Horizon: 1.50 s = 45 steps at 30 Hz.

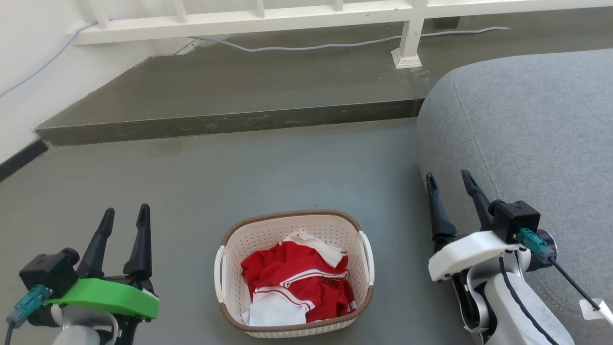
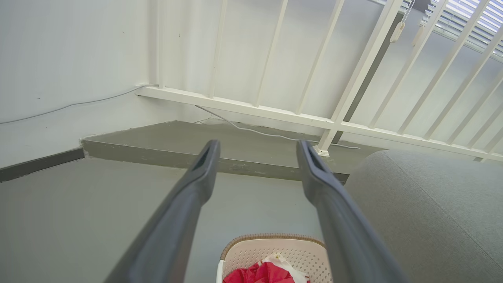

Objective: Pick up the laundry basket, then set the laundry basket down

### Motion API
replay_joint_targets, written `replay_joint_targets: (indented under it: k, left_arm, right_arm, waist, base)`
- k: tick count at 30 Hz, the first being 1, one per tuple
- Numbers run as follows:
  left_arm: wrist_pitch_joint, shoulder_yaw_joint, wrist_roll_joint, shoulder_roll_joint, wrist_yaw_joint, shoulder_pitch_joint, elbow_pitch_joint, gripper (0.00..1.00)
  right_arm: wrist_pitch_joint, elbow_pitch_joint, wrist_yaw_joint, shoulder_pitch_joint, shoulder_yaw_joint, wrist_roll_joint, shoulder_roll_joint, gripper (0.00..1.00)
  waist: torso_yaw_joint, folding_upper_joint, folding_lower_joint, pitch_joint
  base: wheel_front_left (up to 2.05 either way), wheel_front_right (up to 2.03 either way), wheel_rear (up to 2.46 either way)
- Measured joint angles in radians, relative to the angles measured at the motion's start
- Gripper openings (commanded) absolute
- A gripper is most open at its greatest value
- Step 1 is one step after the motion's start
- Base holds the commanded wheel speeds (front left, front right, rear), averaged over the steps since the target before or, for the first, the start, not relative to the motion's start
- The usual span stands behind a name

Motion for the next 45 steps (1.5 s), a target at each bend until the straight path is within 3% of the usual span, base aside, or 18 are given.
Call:
replay_joint_targets:
  k: [21,22,35,45]
  left_arm:
    - [0.0,0.014,0.021,-0.016,-0.007,0.006,-0.006,1.0]
    - [0.0,0.014,0.023,-0.016,-0.007,0.006,-0.006,0.0]
    - [0.017,-0.002,-0.026,-0.058,-0.008,0.031,0.051,0.0]
    - [0.055,0.022,-0.137,-0.066,-0.008,0.031,0.051,0.0]
  right_arm:
    - [0.0,-0.006,0.018,0.014,-0.012,-0.01,0.015,1.0]
    - [0.0,-0.006,0.018,0.016,-0.012,-0.011,0.015,0.0]
    - [0.0,0.039,0.032,0.081,-0.016,0.04,0.026,0.0]
    - [0.029,0.022,0.053,0.082,-0.05,0.209,0.028,0.0]
  waist:
    - [0.0,0.0,0.0,0.003]
    - [-0.001,0.0,0.0,0.003]
    - [0.003,0.0,0.0,0.001]
    - [0.011,0.0,0.0,-0.004]
  base:
    - [0.0,0.0,0.0]
    - [0.0,0.0,0.0]
    - [0.0,0.0,0.0]
    - [0.0,0.0,0.0]
